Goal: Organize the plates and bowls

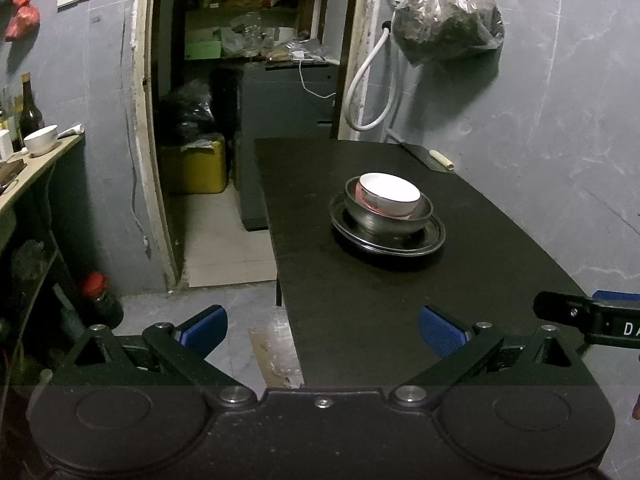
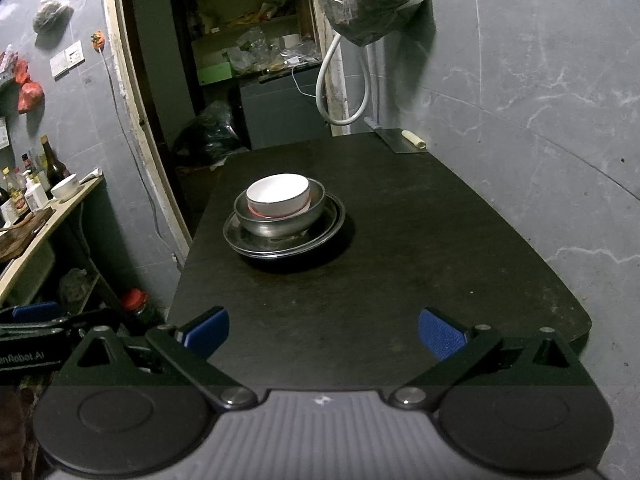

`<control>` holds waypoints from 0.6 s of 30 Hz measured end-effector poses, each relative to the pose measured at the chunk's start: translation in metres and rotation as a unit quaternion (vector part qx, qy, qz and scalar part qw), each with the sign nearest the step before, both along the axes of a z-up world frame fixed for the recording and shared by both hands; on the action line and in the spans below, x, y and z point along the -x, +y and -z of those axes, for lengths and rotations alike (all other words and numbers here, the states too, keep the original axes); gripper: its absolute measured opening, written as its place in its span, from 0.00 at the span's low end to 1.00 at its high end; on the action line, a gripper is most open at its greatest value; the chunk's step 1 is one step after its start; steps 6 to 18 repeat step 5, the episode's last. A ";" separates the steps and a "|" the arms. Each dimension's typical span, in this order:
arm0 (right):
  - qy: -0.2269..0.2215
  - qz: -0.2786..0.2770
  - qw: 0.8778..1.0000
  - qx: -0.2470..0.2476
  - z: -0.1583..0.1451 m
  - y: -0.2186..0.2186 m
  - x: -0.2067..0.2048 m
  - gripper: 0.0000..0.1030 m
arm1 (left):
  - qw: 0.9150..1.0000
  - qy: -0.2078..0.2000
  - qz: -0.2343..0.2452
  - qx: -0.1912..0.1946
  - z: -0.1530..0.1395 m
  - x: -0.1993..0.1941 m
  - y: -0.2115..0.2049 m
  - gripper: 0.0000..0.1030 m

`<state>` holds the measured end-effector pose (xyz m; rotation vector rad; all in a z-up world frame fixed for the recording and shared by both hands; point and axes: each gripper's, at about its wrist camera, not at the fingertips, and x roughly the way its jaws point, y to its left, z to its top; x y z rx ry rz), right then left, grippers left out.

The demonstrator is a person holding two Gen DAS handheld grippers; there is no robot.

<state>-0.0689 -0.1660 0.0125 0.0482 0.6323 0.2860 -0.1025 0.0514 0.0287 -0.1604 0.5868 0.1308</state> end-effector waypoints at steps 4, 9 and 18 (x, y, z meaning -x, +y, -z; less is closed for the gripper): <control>0.002 -0.001 1.000 0.001 0.001 0.000 -0.001 1.00 | 1.000 0.001 -0.001 -0.001 0.000 0.000 0.001 0.99; 0.002 -0.001 1.000 0.001 0.001 0.001 0.000 1.00 | 1.000 0.002 -0.001 -0.002 0.000 -0.001 0.001 0.99; 0.002 -0.001 1.000 0.001 0.001 0.001 0.000 1.00 | 1.000 0.002 -0.001 -0.002 0.000 -0.001 0.001 0.99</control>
